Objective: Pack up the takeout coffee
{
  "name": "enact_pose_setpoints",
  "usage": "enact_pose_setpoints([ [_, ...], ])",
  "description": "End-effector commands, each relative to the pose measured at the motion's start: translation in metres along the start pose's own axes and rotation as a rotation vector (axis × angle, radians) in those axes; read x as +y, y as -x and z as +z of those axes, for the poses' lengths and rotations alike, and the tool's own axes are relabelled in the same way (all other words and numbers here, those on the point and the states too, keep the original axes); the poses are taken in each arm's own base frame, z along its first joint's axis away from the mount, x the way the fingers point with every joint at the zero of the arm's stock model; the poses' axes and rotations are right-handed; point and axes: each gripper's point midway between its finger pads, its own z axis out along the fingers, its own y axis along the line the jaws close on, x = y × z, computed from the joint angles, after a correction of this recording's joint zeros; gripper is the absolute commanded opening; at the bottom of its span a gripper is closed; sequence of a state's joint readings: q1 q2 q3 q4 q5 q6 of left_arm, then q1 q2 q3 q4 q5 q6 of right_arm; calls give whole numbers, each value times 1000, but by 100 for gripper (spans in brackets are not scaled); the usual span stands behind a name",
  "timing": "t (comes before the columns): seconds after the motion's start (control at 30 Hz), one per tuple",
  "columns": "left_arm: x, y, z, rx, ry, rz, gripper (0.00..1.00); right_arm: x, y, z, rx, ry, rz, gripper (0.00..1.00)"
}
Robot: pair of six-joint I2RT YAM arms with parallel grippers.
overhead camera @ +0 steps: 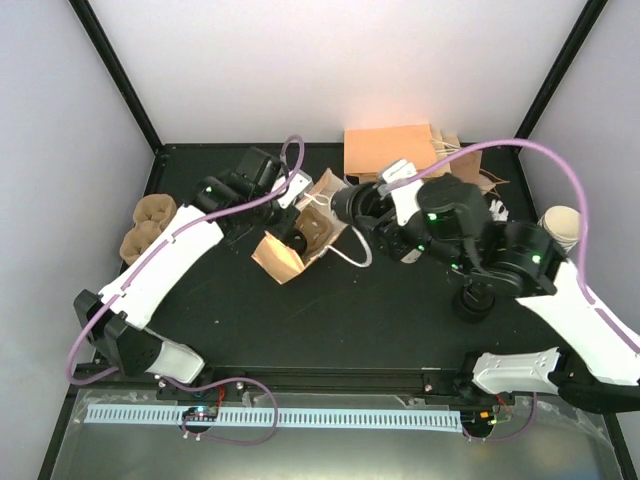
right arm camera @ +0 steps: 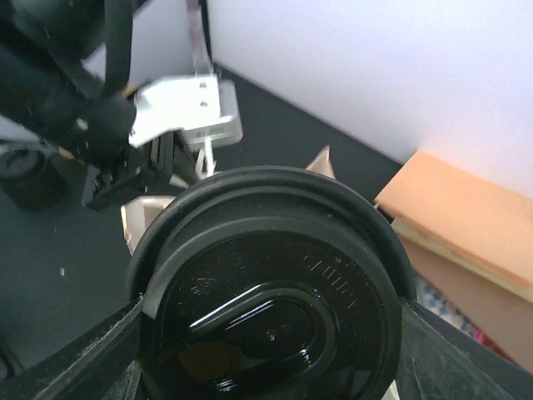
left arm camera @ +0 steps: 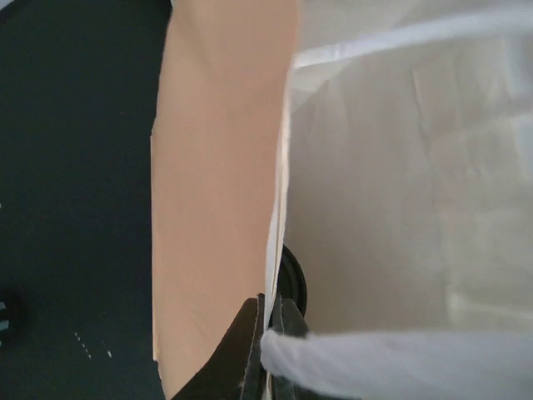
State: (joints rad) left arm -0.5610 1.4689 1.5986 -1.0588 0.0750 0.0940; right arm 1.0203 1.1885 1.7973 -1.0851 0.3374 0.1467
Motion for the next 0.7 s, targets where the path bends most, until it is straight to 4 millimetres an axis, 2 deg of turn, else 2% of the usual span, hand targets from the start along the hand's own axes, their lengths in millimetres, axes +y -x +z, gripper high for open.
enact_pose_setpoints([
  [0.0,6,-9,-2,-62,78,-20,2,21,-19,26,18,82,-63,59],
  [0.13,-13,-12,-21,-151,15,7,1,26,-53,46,75,87,-67,59],
  [0.23,-33,-17,-33,-188,-53,65,2,33,-66,51,88,124,-66,59],
  [0.4,-49,-30,-44,-204,-87,128,2,42,-84,54,100,174,-63,59],
  [0.67,-71,-53,-51,-258,-152,181,2,81,-145,64,180,222,-80,57],
])
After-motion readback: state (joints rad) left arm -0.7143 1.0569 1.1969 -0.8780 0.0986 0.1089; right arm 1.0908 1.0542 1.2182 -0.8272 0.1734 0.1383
